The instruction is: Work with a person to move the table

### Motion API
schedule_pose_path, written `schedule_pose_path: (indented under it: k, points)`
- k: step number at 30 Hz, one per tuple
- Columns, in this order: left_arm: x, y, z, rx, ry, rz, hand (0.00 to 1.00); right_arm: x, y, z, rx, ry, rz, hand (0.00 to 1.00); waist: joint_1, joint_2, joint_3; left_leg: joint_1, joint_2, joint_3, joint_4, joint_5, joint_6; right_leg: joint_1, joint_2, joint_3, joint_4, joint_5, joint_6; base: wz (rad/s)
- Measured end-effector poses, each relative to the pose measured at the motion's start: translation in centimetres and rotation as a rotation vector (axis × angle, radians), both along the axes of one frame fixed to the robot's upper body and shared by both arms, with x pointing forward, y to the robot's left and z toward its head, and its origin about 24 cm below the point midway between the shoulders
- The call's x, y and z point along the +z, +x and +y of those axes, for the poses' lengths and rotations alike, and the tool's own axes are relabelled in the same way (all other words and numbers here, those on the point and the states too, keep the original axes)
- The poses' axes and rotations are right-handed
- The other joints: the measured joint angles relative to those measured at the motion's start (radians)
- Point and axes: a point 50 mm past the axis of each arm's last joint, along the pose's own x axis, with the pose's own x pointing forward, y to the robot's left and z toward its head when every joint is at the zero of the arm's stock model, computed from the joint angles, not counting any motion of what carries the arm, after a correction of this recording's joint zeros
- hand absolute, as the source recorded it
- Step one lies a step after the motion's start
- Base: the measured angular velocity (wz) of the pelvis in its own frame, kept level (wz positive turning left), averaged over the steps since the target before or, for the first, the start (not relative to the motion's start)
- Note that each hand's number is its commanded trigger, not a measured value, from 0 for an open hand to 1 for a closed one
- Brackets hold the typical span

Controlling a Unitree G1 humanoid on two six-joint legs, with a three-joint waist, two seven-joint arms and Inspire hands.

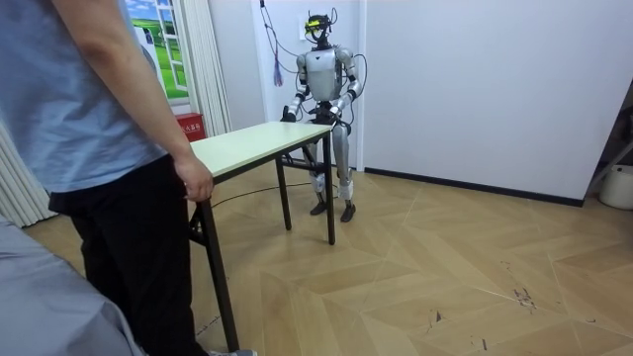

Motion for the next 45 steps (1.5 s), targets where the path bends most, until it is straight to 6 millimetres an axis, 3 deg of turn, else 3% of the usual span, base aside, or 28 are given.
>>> schedule_pose_path:
  k: [1,2,3,4,5,7,13,17,26,45]
  points:
    - [0.0,0.0,-0.1,0.007,-0.007,0.0,0.7,0.1,0.1,0.1,-0.012,0.017,0.014,0.0,0.0,0.0,0.0001,0.0,0.0,0.0,0.0,0.0,0.0,0.0,0.0,0.0,0.0,0.0,0.0,0.0]
    - [0.0,0.0,-0.1,0.013,-0.012,0.0,0.87,0.2,0.1,0.1,-0.016,0.022,0.019,0.0,0.0,0.0,0.0002,0.001,0.0,-0.001,0.0,0.0,0.0,0.0,0.0,0.001,0.0,0.0,0.0,0.0]
    - [0.0,0.1,-0.1,0.025,-0.023,-0.002,1.0,0.4,0.2,0.2,-0.025,0.039,0.027,0.0,0.0,0.001,0.0007,0.001,0.0,-0.002,-0.001,0.0,0.0,0.0,0.0,0.002,0.001,0.0,0.0,0.0]
    - [0.0,0.1,-0.1,0.029,-0.027,-0.002,1.0,0.5,0.3,0.2,-0.029,0.04,0.037,0.13,0.0,0.001,0.001,0.002,0.0,-0.002,-0.001,0.0,0.0,0.0,0.0,0.002,0.001,0.0,0.0,0.0]
    - [0.0,0.1,-0.1,0.034,-0.038,-0.001,1.0,0.6,0.3,0.2,-0.032,0.041,0.044,0.48,0.001,0.002,0.0015,0.003,0.0,-0.003,-0.002,0.0,0.0,0.0,0.001,0.003,0.001,0.0,0.0,0.0]
    - [0.1,0.1,0.0,0.055,-0.072,0.004,1.0,0.7,0.4,0.3,-0.04,0.057,0.053,1.0,0.005,0.002,0.0016,0.008,0.0,-0.001,-0.004,0.0,0.0,0.001,0.001,0.009,0.002,0.0,0.0,-0.07]
    - [-0.3,0.0,0.0,0.096,-0.095,0.066,1.0,0.6,0.4,0.6,-0.043,0.066,0.085,1.0,-0.001,0.001,0.0024,0.008,-0.001,-0.004,-0.005,0.0,0.0,-0.001,0.001,0.012,0.001,0.0,0.0,-0.03]
    - [-0.4,-0.1,-0.5,0.087,-0.065,0.081,1.0,0.2,0.2,0.8,-0.059,0.051,0.165,1.0,0.012,0.004,0.0093,0.007,-0.001,-0.004,-0.015,0.0,0.0,-0.005,0.002,0.01,-0.002,0.0,0.001,0.0]
    - [-0.5,-0.1,-1.1,0.079,-0.055,0.079,1.0,0.1,0.2,0.6,-0.074,0.005,0.166,1.0,0.026,0.0,0.0111,0.026,-0.001,-0.005,-0.034,0.0,0.0,0.0,0.002,0.03,0.0,0.0,0.002,-0.04]
    - [-0.6,-0.1,-1.4,0.074,-0.041,0.077,1.0,0.1,0.3,0.5,-0.083,-0.004,0.167,1.0,0.029,-0.001,0.0115,0.023,-0.001,-0.004,-0.031,0.0,0.0,-0.002,0.001,0.022,0.0,0.0,0.002,0.0]
